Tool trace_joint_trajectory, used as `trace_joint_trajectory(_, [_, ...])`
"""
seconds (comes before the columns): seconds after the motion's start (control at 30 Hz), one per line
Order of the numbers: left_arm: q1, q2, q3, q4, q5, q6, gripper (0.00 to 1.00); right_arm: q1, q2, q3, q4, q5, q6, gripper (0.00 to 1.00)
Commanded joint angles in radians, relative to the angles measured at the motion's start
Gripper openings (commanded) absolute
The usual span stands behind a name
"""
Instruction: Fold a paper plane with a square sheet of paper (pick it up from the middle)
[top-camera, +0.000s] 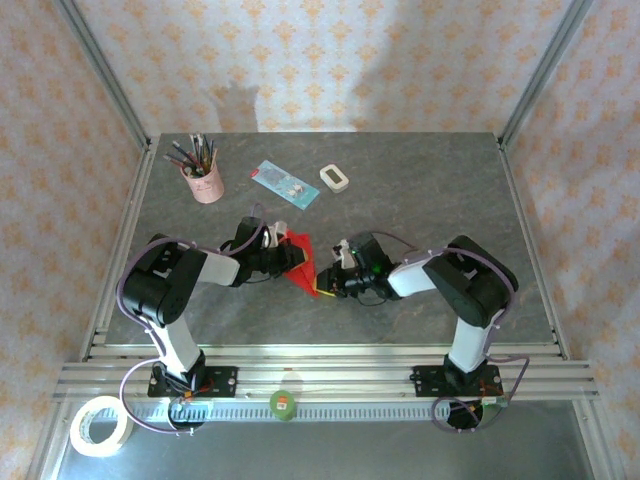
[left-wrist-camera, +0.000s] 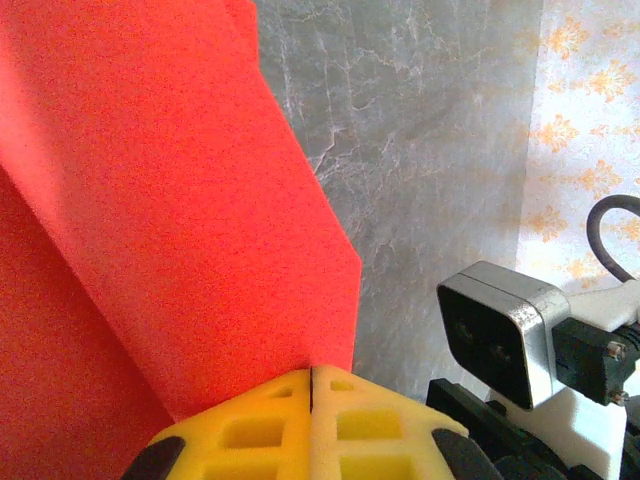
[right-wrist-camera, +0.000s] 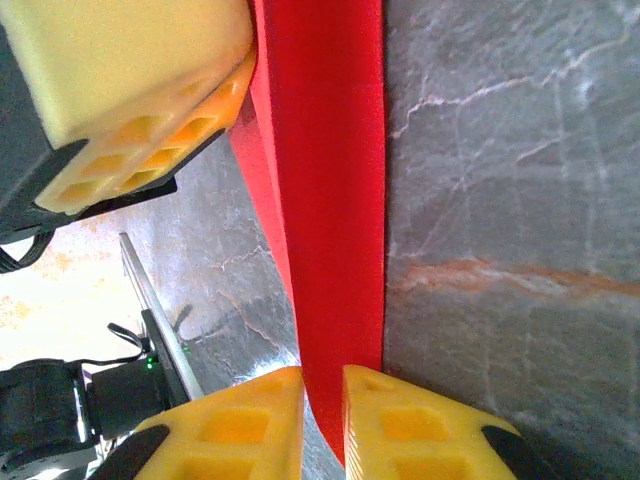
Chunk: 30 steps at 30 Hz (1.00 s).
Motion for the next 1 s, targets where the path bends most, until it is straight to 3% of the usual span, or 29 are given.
trace_joint_trajectory(0.0, [-0.007,0.011,0.014,-0.01,-0.021,0.016,0.04,-0.004,-0.009,-0.013,-0.061,-0.027,-0.03,0.17])
trace_joint_trajectory(0.97, [-0.007,0.036,0.01,-0.031,-0.059,-0.003,0.02,-0.002,0.064,0.009,-0.133,0.011,-0.054,0.1])
